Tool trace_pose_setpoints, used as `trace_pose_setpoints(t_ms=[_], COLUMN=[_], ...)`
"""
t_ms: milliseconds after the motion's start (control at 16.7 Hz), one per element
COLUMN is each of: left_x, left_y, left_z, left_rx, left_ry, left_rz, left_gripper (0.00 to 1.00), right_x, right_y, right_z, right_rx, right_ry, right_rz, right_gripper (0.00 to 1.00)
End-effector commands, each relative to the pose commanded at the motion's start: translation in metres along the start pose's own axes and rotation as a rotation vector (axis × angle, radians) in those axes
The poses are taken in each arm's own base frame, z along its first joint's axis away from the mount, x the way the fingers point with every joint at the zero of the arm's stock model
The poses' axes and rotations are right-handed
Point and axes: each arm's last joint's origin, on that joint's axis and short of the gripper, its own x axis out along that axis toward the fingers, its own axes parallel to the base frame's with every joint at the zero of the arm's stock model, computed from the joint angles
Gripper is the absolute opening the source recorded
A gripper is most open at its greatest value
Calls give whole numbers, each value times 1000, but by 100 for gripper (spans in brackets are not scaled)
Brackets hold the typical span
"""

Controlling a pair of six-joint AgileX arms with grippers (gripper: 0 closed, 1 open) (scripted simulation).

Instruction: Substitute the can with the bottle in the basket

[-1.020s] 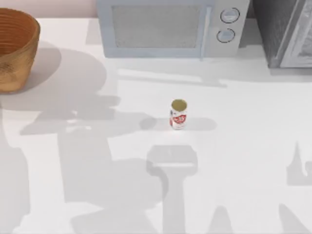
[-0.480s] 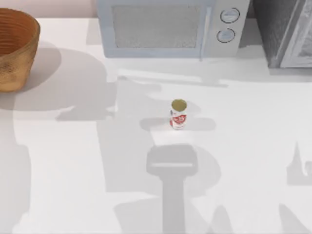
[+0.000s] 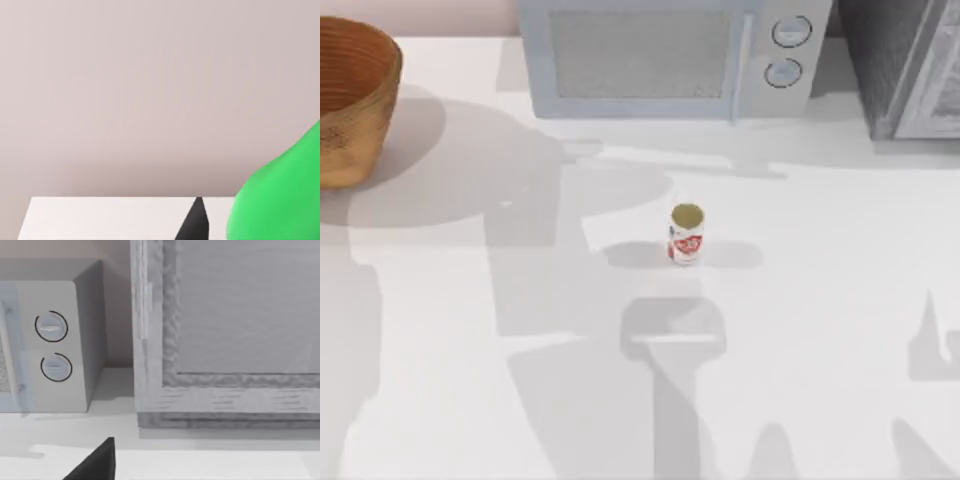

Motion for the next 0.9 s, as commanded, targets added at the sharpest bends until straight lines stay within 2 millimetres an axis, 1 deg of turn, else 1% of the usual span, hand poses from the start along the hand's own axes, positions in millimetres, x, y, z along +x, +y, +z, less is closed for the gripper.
trace_pose_setpoints(t_ms=[120,360,900], left_x=[11,12,12], left_y=[-1,-1,-1], left_z=[-7,-7,-7], left_rx=[0,0,0], left_ry=[1,1,1], left_rz=[-1,-2,-2], left_gripper=[0,0,68], right_x=[0,0,0], right_y=[0,0,0], right_z=[0,0,0], right_rx=[0,0,0], right_ry=[0,0,0], right_rz=[0,0,0], right_gripper=[100,100,100])
